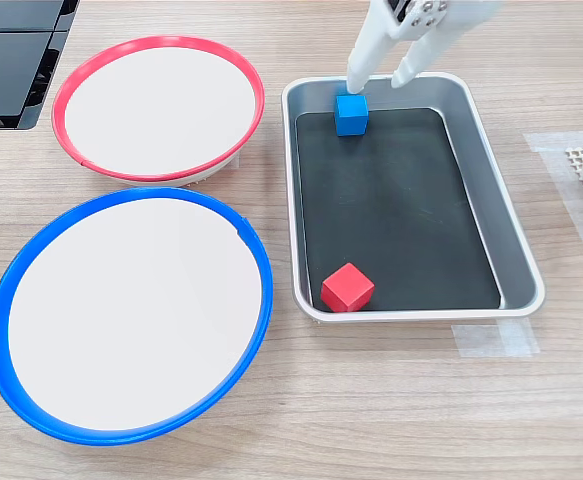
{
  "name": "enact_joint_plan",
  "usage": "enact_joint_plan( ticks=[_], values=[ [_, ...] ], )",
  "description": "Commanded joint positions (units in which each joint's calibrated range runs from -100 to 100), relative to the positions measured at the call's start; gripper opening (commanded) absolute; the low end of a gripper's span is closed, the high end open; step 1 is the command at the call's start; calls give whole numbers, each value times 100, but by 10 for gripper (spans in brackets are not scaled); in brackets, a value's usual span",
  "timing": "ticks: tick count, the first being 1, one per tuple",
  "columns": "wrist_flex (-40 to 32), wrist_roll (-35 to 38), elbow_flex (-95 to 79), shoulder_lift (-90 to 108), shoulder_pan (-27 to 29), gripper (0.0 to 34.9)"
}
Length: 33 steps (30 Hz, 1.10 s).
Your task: Move two blocks from tray to matching dishes
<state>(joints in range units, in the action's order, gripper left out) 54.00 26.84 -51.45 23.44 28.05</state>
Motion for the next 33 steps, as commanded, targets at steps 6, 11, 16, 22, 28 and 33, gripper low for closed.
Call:
enact_joint_plan(
  ticks=[6, 11, 16, 22, 28, 33],
  values=[
    [-806, -88, 289, -575, -278, 146],
    [-1046, -5, 252, -856, -278, 127],
    [-1268, 308, 52, -1001, -391, 2],
    [622, -200, 1609, -865, -1624, 1],
    [2685, 176, 3557, -890, -2274, 98],
    [3156, 864, 3174, -626, -1568, 92]
  ],
)
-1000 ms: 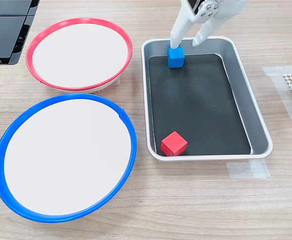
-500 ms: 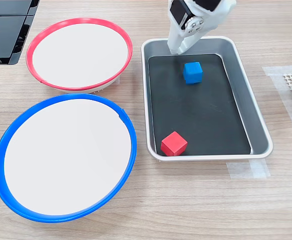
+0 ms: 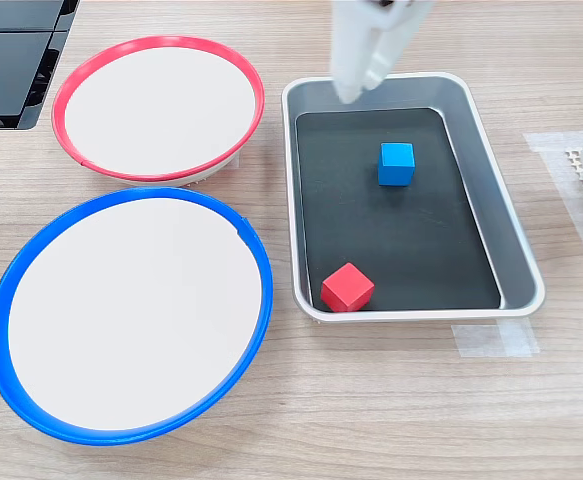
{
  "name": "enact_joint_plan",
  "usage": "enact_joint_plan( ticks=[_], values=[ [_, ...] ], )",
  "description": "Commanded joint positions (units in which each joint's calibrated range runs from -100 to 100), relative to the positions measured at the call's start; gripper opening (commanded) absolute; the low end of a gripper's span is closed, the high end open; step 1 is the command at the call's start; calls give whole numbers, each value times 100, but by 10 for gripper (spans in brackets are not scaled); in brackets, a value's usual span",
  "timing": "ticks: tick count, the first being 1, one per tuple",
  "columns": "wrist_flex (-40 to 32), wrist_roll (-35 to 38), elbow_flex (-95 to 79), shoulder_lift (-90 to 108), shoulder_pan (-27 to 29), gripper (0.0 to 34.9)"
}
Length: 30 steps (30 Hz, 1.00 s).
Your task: Move two blocks from tray to matching dishes
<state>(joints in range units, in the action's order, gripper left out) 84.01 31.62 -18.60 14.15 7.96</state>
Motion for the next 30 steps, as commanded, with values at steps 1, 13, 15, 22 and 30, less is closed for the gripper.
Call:
enact_joint_plan(
  ticks=[1, 13, 15, 22, 30],
  values=[
    [72, 410, -238, 329, 516, 93],
    [-2306, 1988, -2714, 389, 1062, 223],
    [-2528, 2022, -2933, 380, 893, 221],
    [-2974, 2208, -3415, 380, 733, 201],
    [-3114, 2344, -3634, 397, 545, 16]
  ],
)
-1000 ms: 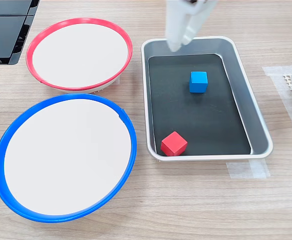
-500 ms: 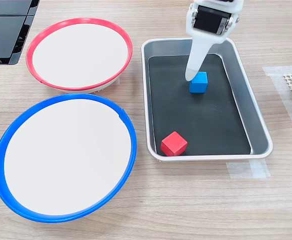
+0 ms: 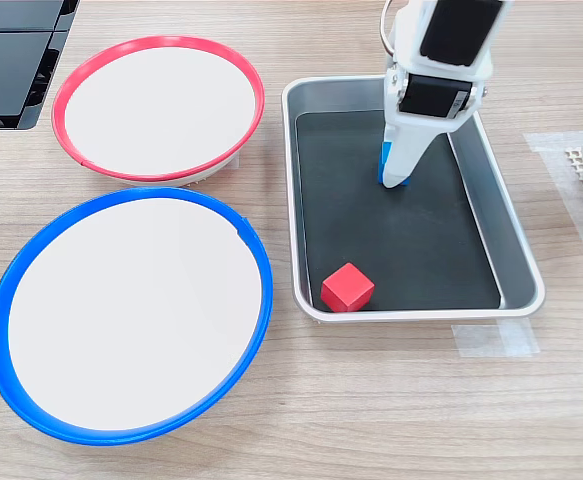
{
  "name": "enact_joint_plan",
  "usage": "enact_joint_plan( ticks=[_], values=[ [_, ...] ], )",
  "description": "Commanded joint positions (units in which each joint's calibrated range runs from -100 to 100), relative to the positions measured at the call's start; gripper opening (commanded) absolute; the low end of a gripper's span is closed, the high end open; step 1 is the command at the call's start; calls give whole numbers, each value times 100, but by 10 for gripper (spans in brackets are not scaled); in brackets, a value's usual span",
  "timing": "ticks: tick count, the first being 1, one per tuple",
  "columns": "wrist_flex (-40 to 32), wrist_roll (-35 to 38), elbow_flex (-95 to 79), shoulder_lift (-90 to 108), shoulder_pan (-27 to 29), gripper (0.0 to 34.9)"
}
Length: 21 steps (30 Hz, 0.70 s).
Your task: Move two blocks from tray to matching dishes
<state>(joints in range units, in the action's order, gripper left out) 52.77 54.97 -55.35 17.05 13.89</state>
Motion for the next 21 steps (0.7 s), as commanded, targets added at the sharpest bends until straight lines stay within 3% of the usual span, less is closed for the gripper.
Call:
enact_joint_plan(
  ticks=[1, 4, 6, 8, 13, 16, 19, 21],
  values=[
    [274, -88, 278, 133, -161, 5],
    [1206, -591, 1270, 116, -660, 4],
    [1834, -1871, 2854, -149, -1695, 3],
    [1471, -2857, 3901, -566, -2392, 3],
    [150, -3902, 4866, -1624, -3126, 3],
    [-849, -4117, 4939, -2340, -3342, 3],
    [-1394, -4078, 4921, -2801, -3380, 3],
    [-1617, -4024, 4821, -2954, -3333, 36]
  ],
)
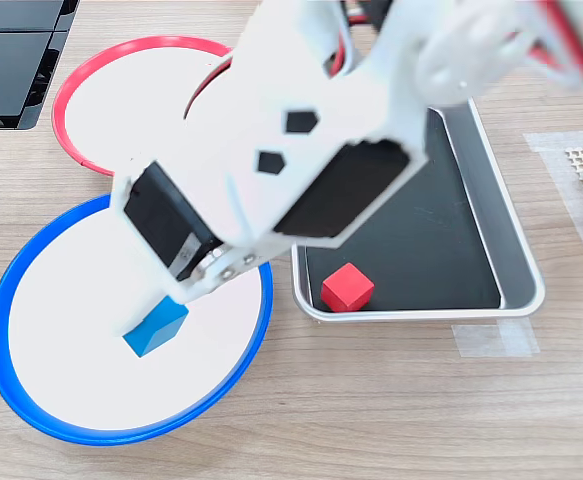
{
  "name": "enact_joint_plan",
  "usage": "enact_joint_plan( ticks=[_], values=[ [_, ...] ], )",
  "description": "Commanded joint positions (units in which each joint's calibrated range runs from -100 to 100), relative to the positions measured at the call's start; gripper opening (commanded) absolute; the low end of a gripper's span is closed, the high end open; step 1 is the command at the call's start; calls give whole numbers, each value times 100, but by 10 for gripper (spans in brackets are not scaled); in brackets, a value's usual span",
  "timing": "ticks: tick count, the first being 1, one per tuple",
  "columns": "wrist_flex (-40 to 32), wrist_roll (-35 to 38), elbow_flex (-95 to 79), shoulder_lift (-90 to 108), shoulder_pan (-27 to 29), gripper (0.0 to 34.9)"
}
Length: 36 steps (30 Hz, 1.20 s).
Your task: Move two blocks from tray to matching dishes
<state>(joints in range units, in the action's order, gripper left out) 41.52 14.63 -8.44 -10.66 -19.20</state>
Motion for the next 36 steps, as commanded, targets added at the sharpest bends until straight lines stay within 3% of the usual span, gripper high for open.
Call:
enact_joint_plan(
  ticks=[1, 3, 4, 9, 11, 13, 14, 17, 19, 25, 29, 36],
  values=[
    [-557, 44, 75, -218, 14, 71],
    [-673, 107, -80, -209, 90, 108],
    [-673, 137, -135, -175, 127, 145],
    [-450, 151, -444, 371, 297, 208],
    [-417, 176, -654, 643, 353, 181],
    [-12, 205, -808, 1061, 457, 91],
    [673, 259, -863, 1437, 579, 23],
    [2200, 562, -1336, 2290, 880, 10],
    [2819, 762, -1801, 2733, 1125, 10],
    [2902, 772, -2838, 3057, 1332, 82],
    [2852, 513, -2866, 2724, 965, 181],
    [2126, 210, -2638, 2247, 560, 179]
  ],
)
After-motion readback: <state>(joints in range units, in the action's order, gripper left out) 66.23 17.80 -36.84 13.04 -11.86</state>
